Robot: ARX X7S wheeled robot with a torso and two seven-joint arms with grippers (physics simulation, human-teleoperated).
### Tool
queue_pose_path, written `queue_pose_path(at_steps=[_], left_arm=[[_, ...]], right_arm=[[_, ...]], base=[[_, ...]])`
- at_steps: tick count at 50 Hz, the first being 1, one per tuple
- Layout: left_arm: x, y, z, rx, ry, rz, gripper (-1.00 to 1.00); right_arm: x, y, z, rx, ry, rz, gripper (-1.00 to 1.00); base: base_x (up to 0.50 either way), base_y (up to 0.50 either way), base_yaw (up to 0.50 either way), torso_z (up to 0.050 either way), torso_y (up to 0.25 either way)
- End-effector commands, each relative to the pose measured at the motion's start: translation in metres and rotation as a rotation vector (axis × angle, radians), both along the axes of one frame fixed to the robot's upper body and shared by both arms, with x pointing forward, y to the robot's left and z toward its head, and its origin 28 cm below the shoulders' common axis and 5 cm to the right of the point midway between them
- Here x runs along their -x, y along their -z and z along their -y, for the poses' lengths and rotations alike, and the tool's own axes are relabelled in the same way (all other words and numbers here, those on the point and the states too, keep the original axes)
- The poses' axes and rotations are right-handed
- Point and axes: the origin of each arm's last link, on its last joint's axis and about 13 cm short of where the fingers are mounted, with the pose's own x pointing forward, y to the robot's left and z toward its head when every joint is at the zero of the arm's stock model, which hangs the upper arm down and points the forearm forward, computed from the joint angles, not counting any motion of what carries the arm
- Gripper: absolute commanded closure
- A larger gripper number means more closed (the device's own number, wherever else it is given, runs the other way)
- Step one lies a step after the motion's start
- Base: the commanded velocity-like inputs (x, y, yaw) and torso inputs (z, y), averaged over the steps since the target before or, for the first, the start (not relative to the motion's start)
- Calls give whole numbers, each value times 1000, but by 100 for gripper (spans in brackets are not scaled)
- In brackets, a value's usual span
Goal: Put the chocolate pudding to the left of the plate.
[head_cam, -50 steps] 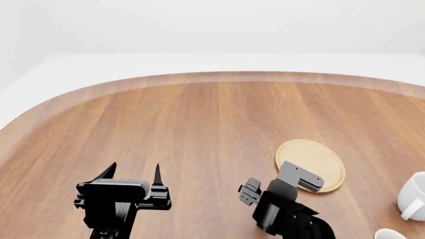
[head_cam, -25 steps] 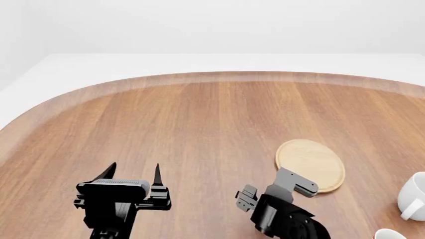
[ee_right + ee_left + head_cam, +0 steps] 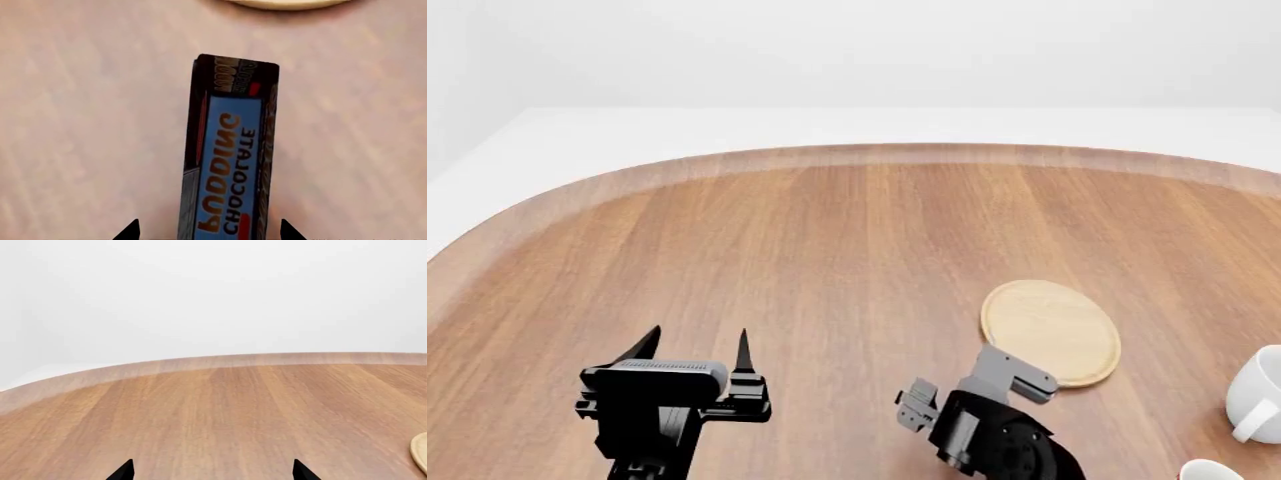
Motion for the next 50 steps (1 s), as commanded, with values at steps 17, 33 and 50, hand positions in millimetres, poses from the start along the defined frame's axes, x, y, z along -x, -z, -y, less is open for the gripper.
queue_pose_path(at_steps=[17, 33, 50], left_arm=[[0, 1, 0, -4, 0, 1, -100], [0, 0, 0, -2, -4, 4, -100], [-21, -35, -4, -33, -10, -71, -100]], right_arm=[[-1, 7, 0, -32, 17, -26, 100], [30, -26, 1, 124, -212, 187, 100], [22, -72, 6, 203, -504, 290, 100]], base=[[0, 0, 0, 0, 0], [1, 0, 0, 0, 0], [0, 0, 0, 0, 0]])
